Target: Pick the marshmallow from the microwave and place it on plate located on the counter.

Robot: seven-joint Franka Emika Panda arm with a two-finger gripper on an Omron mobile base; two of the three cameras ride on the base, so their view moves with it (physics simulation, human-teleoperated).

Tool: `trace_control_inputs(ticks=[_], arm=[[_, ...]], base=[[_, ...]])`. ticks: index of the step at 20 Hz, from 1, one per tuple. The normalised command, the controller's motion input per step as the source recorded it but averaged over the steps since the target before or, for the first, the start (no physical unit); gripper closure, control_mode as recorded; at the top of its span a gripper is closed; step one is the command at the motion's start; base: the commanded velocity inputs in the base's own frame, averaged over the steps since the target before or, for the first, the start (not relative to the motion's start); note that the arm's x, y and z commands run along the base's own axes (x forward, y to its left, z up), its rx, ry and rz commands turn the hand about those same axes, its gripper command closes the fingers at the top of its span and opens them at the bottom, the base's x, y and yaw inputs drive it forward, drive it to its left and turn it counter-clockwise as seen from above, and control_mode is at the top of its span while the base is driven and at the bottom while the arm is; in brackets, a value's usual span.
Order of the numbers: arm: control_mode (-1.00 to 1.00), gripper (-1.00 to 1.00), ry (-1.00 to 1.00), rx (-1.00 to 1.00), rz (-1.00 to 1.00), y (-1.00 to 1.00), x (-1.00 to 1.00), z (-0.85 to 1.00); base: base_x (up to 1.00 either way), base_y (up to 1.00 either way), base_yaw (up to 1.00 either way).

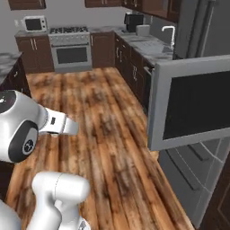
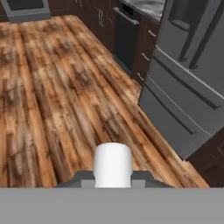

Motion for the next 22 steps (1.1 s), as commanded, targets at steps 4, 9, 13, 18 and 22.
trace_control_inputs(ticks=[4,9,13,18,22], arm=[[1.0,1.0,0.0,0.0,0.0,0.0,0.0,0.0],[1.0,1.0,0.0,0.0,0.0,0.0,0.0,0.0],[1.0,1.0,0.0,0.0,0.0,0.0,0.0,0.0],[1.0,1.0,0.0,0.0,0.0,0.0,0.0,0.0],[1.0,1.0,0.0,0.0,0.0,0.0,0.0,0.0]], base=[[1.0,0.9,0.08],[1.0,0.88,0.0],[1.0,0.77,-0.07],[1.0,0.85,-0.33],[1.0,0.61,-0.41]])
